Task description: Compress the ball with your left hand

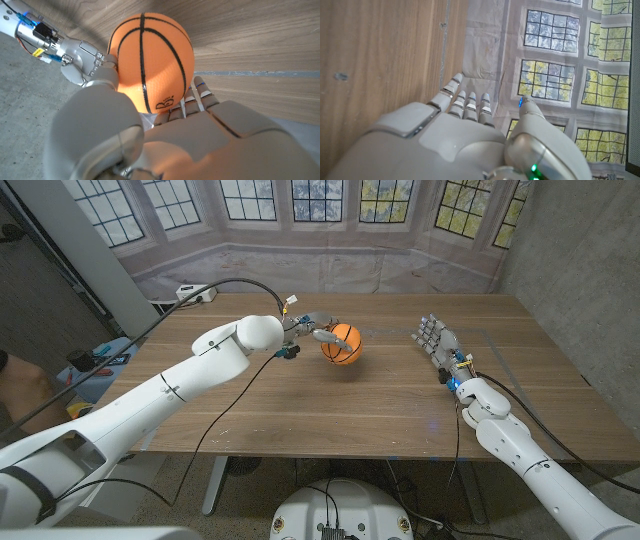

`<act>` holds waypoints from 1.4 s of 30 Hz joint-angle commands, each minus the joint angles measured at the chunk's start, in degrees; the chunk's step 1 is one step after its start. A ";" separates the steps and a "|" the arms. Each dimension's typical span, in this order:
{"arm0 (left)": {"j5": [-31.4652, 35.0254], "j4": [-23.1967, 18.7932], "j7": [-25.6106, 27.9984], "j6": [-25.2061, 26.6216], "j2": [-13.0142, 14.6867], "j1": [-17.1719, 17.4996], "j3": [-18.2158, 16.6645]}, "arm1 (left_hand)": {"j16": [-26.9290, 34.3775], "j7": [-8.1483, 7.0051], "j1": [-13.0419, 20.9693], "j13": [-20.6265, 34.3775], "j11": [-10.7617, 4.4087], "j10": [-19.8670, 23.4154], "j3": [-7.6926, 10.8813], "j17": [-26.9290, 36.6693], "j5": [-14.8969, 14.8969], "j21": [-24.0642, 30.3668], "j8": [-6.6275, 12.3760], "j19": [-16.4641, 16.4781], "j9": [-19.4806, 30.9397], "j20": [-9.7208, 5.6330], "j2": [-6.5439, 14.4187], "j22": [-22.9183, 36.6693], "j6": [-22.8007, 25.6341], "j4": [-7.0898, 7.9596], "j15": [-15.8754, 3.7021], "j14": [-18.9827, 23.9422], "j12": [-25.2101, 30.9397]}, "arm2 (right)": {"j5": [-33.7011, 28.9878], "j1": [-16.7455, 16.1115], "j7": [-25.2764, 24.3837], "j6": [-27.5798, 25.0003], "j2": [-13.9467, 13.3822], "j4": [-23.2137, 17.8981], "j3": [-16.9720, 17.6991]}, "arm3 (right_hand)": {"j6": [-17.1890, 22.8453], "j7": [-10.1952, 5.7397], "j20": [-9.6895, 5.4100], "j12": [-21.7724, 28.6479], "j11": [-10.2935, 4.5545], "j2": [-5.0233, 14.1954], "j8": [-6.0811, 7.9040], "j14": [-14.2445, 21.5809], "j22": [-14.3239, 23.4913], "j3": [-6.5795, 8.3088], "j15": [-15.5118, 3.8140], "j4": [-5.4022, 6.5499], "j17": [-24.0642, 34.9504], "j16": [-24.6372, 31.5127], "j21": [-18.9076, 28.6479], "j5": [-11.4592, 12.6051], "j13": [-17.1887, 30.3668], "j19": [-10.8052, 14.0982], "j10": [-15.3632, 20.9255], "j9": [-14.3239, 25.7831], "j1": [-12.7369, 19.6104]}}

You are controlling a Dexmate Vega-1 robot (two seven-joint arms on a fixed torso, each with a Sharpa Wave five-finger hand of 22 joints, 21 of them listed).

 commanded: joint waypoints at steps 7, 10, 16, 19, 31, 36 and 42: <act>-10.86 3.62 6.87 -2.60 -1.43 1.79 -2.42 | 0.48 -0.52 0.67 0.42 -0.15 0.88 -0.59 0.41 0.42 0.63 0.60 0.75 0.37 -0.28 -0.21 0.08 1.48 -0.08 -0.26 0.87 0.71 | -0.10 0.38 0.13 -0.41 0.08 0.34 -0.54 | 0.59 -0.21 0.33 0.30 0.28 -0.04 0.00 0.02 0.10 -0.16 0.24 -0.19 0.19 0.28 0.46 0.04 0.33 0.15 -0.13 0.17 -0.21; -13.35 4.72 7.47 -3.24 -2.02 2.14 -3.26 | 0.41 -0.41 0.64 0.49 -0.08 0.66 -0.72 0.46 0.43 0.60 0.42 0.58 0.42 -0.17 -0.22 0.08 1.12 -0.02 -0.16 0.66 0.67 | -0.11 0.55 0.15 -0.49 0.12 0.51 -0.62 | 0.58 -0.22 0.31 0.31 0.28 -0.05 -0.01 0.00 0.10 -0.16 0.25 -0.20 0.19 0.27 0.46 0.04 0.33 0.14 -0.12 0.17 -0.20; -16.81 6.76 9.52 -5.89 -3.17 3.13 -4.42 | 0.47 -0.58 0.73 0.60 -0.19 0.76 -0.90 0.53 0.49 0.67 0.46 0.57 0.52 -0.31 -0.24 0.07 1.38 -0.02 -0.21 0.76 0.79 | -0.35 0.81 0.04 -0.67 0.08 0.64 -0.80 | 0.62 -0.23 0.35 0.32 0.26 -0.03 0.00 0.02 0.10 -0.15 0.29 -0.20 0.19 0.28 0.46 0.04 0.33 0.13 -0.09 0.17 -0.21; -18.90 7.86 10.26 -7.07 -4.00 3.64 -5.08 | 0.56 -0.50 0.72 0.66 -0.30 0.97 -0.95 0.61 0.55 0.74 0.49 0.67 0.57 -0.28 -0.08 0.07 1.54 0.07 -0.32 0.87 0.92 | -0.58 0.87 -0.11 -0.74 0.01 0.61 -0.91 | 0.60 -0.22 0.37 0.32 0.26 -0.03 -0.01 0.01 0.10 -0.16 0.29 -0.20 0.19 0.27 0.44 0.04 0.33 0.10 -0.08 0.17 -0.22; -25.62 12.52 8.67 -9.25 -6.02 2.70 -5.28 | 0.83 -0.46 0.46 0.89 -0.23 1.02 -1.39 0.91 0.74 0.93 0.58 0.82 0.78 -0.59 0.22 0.06 2.03 0.39 -0.49 1.11 1.07 | -0.72 0.67 -0.23 -1.13 -0.21 0.38 -1.14 | 0.63 -0.20 0.56 0.30 0.31 -0.02 -0.02 -0.02 0.11 -0.15 0.26 -0.21 0.19 0.27 0.46 0.03 0.33 0.15 -0.13 0.17 -0.22; -26.53 13.63 8.53 -10.65 -6.42 2.41 -4.92 | 0.81 -0.59 0.23 0.98 -0.27 0.62 -1.63 1.05 0.80 0.94 0.53 0.69 0.88 -0.70 0.33 0.06 2.04 0.53 -0.57 0.84 0.96 | -0.86 0.36 -0.54 -1.07 -0.29 0.23 -1.11 | 0.64 -0.25 0.57 0.29 0.34 -0.04 -0.02 -0.02 0.11 -0.15 0.27 -0.22 0.18 0.26 0.46 0.03 0.33 0.15 -0.15 0.17 -0.22; -29.62 15.14 8.74 -11.77 -7.79 2.94 -5.69 | 1.01 -0.65 0.47 1.11 -0.32 0.86 -1.70 1.18 0.95 1.15 0.54 1.02 1.01 -0.95 0.54 0.05 2.26 0.38 -0.68 1.14 1.11 | -1.19 -0.01 -0.82 -0.85 -0.40 -0.01 -1.13 | 0.70 -0.29 0.62 0.30 0.28 -0.03 -0.01 -0.02 0.11 -0.15 0.20 -0.23 0.19 0.26 0.47 0.03 0.33 0.16 -0.14 0.17 -0.23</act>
